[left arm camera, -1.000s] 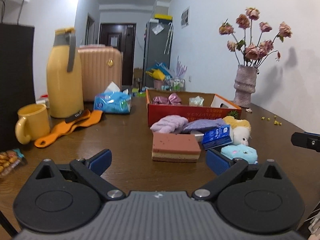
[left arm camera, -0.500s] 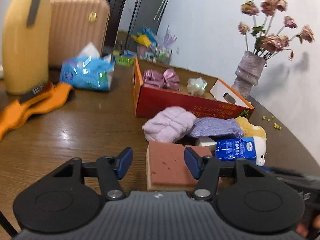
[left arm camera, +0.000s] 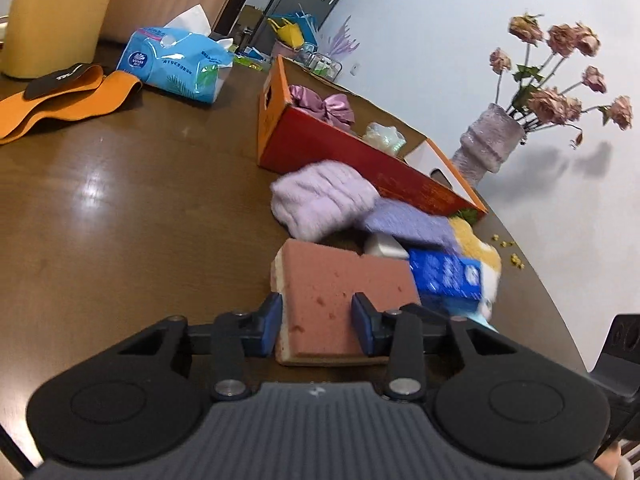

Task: Organize soft objects
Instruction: 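Close both tools on the sponge block and lift it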

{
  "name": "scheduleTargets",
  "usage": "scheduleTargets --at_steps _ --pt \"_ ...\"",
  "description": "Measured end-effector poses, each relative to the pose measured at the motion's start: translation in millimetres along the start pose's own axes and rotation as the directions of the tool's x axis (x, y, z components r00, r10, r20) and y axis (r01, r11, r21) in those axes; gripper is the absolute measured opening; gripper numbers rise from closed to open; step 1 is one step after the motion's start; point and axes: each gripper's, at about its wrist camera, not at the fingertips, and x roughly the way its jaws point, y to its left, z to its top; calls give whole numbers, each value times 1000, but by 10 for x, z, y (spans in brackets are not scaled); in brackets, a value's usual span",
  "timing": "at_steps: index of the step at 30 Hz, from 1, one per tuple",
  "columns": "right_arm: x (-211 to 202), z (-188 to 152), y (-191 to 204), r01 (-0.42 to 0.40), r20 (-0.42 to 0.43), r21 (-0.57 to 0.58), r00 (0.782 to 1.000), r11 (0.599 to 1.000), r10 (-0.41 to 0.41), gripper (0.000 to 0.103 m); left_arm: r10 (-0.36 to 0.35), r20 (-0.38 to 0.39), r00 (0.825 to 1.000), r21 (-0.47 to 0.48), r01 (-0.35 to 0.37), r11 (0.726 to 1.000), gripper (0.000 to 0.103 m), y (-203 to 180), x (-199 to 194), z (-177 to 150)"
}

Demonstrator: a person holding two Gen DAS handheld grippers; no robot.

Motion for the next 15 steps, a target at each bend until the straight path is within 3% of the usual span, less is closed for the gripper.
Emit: scheduleTargets --at_steps 9,15 --pt "-727 -489 -78 -18 -26 52 999 998 19 21 21 -30 999 59 -19 998 36 -438 -476 -656" --pt "-1071 -670 -134 -19 8 97 1000 995 18 23 -4 -46 999 77 7 997 38 -586 -625 -866"
